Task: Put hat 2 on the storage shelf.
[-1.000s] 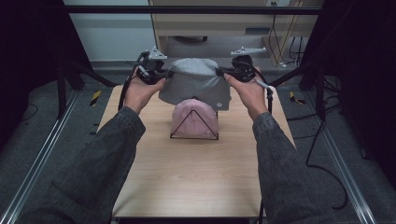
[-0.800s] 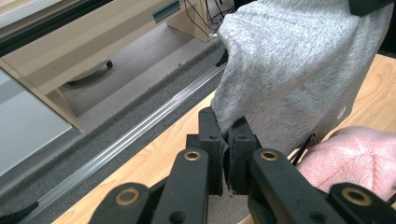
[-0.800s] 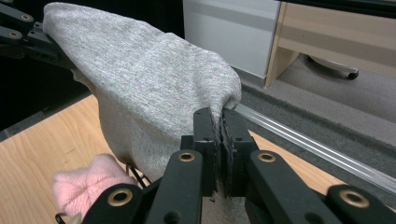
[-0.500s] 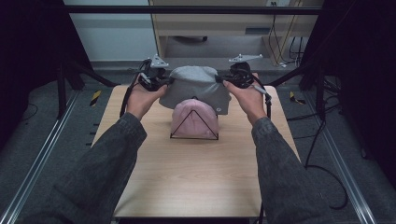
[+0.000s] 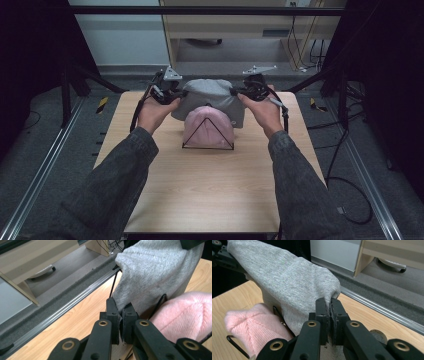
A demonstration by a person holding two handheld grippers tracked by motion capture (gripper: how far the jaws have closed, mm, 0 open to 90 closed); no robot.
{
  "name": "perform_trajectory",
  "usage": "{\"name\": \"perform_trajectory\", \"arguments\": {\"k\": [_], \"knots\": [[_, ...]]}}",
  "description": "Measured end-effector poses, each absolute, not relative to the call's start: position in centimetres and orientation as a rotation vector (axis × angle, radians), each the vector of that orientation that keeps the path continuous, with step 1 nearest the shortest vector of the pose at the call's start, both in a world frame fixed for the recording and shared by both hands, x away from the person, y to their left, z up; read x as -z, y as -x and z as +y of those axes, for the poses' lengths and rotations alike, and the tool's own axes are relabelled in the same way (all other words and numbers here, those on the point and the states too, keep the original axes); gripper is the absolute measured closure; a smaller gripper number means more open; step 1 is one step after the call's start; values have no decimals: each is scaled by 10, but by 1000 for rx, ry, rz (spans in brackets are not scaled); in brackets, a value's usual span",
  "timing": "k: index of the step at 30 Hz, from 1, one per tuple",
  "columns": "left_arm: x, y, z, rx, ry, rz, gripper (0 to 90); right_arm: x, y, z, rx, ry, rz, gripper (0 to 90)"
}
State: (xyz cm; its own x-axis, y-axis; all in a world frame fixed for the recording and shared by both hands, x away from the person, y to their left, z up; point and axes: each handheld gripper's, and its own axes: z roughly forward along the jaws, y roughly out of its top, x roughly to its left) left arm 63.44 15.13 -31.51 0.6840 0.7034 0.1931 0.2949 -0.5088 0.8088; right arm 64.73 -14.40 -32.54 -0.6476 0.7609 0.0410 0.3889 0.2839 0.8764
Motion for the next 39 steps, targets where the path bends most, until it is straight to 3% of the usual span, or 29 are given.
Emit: {"name": "perform_trajectory", "arguments": {"k": [39], "knots": [[379,-628,160,-572,-2174,850,869,375,-636,-129,-1222,-1060,2266,861]]}}
